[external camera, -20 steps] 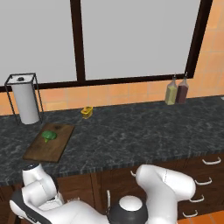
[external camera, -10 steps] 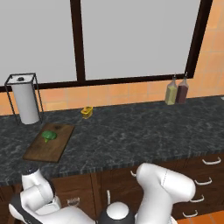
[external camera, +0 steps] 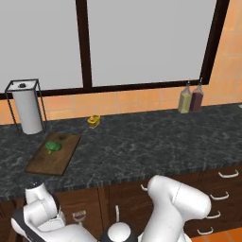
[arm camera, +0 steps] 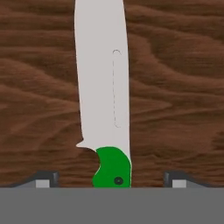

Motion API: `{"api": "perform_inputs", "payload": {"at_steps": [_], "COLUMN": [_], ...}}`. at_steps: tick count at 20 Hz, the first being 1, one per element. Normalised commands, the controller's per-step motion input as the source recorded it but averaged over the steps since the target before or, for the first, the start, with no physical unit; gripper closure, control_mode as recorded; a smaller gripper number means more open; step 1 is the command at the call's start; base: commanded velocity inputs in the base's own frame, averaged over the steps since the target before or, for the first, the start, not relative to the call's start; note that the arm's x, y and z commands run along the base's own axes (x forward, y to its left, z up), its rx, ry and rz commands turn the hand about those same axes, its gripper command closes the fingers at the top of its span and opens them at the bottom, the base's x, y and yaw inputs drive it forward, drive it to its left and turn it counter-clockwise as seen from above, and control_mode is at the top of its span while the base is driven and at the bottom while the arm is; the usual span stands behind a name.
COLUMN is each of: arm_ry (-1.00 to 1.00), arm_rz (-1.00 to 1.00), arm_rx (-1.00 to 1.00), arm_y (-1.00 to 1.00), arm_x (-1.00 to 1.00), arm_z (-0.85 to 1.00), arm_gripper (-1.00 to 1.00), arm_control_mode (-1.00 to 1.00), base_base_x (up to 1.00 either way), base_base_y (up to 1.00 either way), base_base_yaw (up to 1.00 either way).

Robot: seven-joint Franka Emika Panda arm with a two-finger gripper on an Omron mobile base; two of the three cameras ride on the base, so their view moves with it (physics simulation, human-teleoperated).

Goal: Place the appropriate cutting tool for cutting the broccoli skin on the cutting board.

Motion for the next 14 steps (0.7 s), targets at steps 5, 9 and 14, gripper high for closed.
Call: {"api": "perform_inputs", "payload": {"at_steps": [5,9,14], "arm_ry": [-0.01,-0.06,-0.04], "arm_rz": [-0.03,-0.14,-0.3], "arm_rx": [0.0,0.0,-0.02], "arm_y": [0.0,0.05,0.0], "arm_x": [-0.02,-0.3,-0.47], "arm_z": [-0.19,0.03,0.78], "arm_gripper": [1.0,1.0,1.0], "arm_control_mode": [-1.0,-1.0,-1.0], "base_base_x": [0.0,0.0,0.0], "base_base_y": [0.0,0.0,0.0], "base_base_yaw": [0.0,0.0,0.0]}}
